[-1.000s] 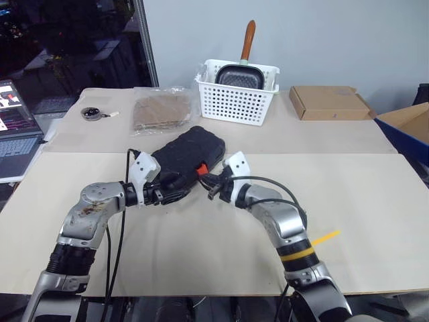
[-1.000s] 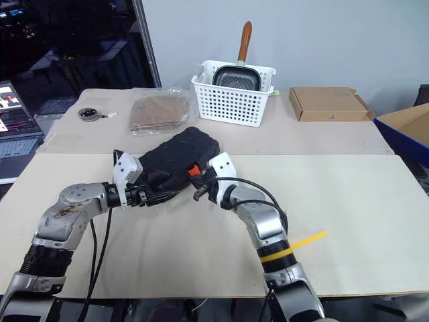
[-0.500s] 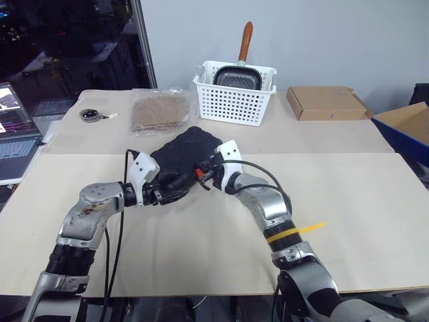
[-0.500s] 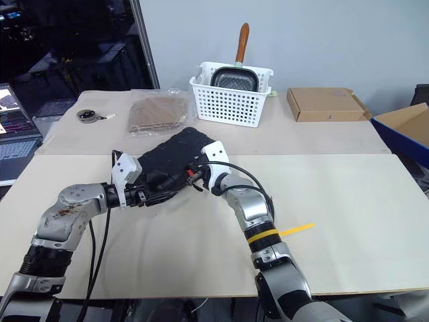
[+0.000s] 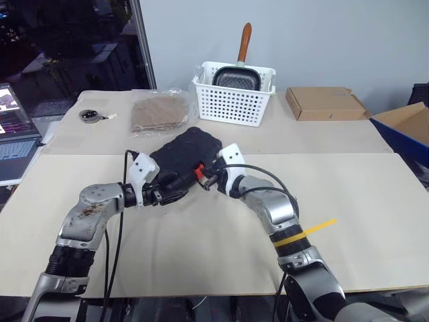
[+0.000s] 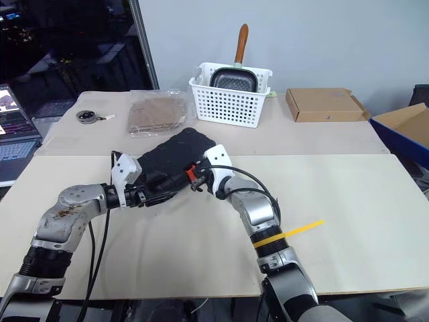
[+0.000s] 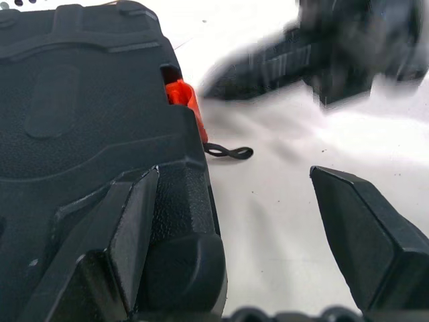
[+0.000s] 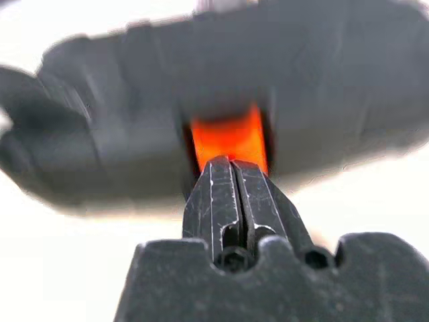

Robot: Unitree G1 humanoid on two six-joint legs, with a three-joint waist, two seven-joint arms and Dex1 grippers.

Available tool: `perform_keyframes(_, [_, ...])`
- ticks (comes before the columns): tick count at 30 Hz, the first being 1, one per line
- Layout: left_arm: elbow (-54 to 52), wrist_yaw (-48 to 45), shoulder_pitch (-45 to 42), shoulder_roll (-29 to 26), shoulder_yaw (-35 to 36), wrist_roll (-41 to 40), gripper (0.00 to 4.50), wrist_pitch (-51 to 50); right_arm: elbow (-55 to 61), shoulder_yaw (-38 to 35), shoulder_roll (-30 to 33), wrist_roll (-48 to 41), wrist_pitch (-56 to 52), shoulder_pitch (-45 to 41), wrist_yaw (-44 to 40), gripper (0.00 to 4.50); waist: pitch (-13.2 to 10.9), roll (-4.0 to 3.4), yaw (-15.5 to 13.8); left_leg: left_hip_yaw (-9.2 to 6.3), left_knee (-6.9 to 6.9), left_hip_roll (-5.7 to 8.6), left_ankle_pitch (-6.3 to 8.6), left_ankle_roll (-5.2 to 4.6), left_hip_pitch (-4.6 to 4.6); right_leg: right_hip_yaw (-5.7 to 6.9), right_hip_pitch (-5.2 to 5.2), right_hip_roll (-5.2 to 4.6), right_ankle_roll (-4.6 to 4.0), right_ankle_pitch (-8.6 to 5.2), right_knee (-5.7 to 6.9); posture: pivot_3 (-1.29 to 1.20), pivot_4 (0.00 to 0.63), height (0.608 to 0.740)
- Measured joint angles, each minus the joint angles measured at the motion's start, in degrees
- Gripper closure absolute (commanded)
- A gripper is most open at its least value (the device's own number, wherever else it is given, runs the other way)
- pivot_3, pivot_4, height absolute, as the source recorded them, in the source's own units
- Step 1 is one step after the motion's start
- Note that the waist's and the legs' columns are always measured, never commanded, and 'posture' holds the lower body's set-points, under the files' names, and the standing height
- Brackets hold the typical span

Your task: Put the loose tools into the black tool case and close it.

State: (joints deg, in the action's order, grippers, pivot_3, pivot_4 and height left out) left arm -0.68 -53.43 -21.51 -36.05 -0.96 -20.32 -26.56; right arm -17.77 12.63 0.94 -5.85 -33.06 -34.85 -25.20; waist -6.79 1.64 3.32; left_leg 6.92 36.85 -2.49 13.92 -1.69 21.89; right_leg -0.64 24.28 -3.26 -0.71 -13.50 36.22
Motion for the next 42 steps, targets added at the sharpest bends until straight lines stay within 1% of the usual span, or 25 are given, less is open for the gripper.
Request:
perform_keyframes(2, [-0.08, -0.05, -0.06, -0.12, -0.04, 0.0, 0.63, -0.06, -0.78, 0.15, -0.36, 0.16, 0.13, -1.04, -0.06, 4.47, 0.01, -0.01, 0.18, 0.02, 0.0, 0.0, 0.0, -0.01, -0.05, -0.02, -0.04, 0.0, 0.01, 0.0, 0.02, 0.0, 0.15, 0.74])
perform_keyframes(6, [-0.72, -0.05, 0.04, -0.12, -0.05, -0.06, 0.63, -0.05, -0.88, -0.89, -1.89, -0.64, 3.11, -0.51, -0.36, 4.47, 0.0, -0.01, 0.03, -0.03, 0.0, 0.0, 0.01, -0.01, 0.15, 0.01, 0.07, 0.05, 0.02, -0.01, -0.03, 0.0, 0.15, 0.74])
perform_keyframes(10, [-1.07, -0.03, 0.14, -0.12, -0.01, -0.1, 0.63, -0.05, 5.61, -3.54, -1.92, -5.11, 5.52, 2.77, -3.57, 4.47, 0.0, -0.02, -0.27, -0.06, 0.0, 0.0, 0.04, -0.05, 0.23, 0.02, 0.09, 0.04, 0.05, -0.02, -0.1, 0.0, 0.15, 0.74])
perform_keyframes(15, [-0.98, 0.33, 0.25, -0.11, -0.01, -0.05, 0.63, -0.05, 12.19, -4.79, -1.61, -8.11, 6.17, 3.37, -4.97, 4.47, 0.0, -0.01, -0.29, -0.05, 0.0, -0.01, 0.04, -0.04, 0.14, 0.02, 0.06, 0.06, 0.05, -0.02, -0.04, 0.0, 0.15, 0.74])
perform_keyframes(18, [-0.97, 0.34, 0.27, -0.12, 0.0, -0.05, 0.63, -0.05, 10.4, -4.75, -1.43, -7.63, 6.37, 2.34, -4.2, 4.47, 0.0, -0.01, -0.27, -0.02, 0.0, 0.0, 0.03, -0.04, 0.13, 0.03, 0.07, 0.07, 0.04, -0.02, -0.04, 0.0, 0.15, 0.74])
perform_keyframes(23, [-1.08, 0.2, 0.28, -0.12, -0.05, -0.07, 0.63, 0.03, 1.49, -4.39, -1.56, -4.26, 7.08, -4.35, -0.66, 4.47, 0.0, -0.01, -0.39, 0.01, 0.0, 0.01, 0.03, -0.04, 0.14, 0.05, 0.08, 0.09, 0.04, -0.02, -0.05, 0.0, 0.15, 0.74])
perform_keyframes(25, [-1.09, 0.15, 0.27, -0.12, -0.06, -0.07, 0.63, 0.04, -0.85, -4.28, -1.53, -3.29, 7.24, -5.51, 0.04, 4.47, 0.0, -0.01, -0.48, 0.0, -0.01, 0.01, 0.04, -0.05, 0.15, 0.04, 0.08, 0.08, 0.04, -0.02, -0.07, 0.0, 0.15, 0.74])
perform_keyframes(38, [-0.83, 0.64, 0.57, -0.11, -0.01, -0.02, 0.63, 0.05, 1.98, -0.76, 1.79, -0.34, 2.07, -5.55, -1.49, 4.47, 0.04, -0.01, -0.35, 0.04, 0.0, 0.0, 0.03, -0.03, -0.1, 0.0, -0.09, 0.05, 0.03, -0.02, -0.01, 0.0, 0.15, 0.74])
perform_keyframes(42, [-0.51, 0.78, 0.57, -0.09, -0.01, 0.05, 0.63, 0.06, 1.4, 0.6, 2.19, 0.67, -0.96, -7.63, -2.83, 4.47, 0.11, 0.0, -0.3, 0.04, 0.0, 0.0, 0.03, -0.03, -0.21, -0.01, -0.15, 0.07, 0.03, -0.02, 0.02, 0.0, 0.15, 0.74])
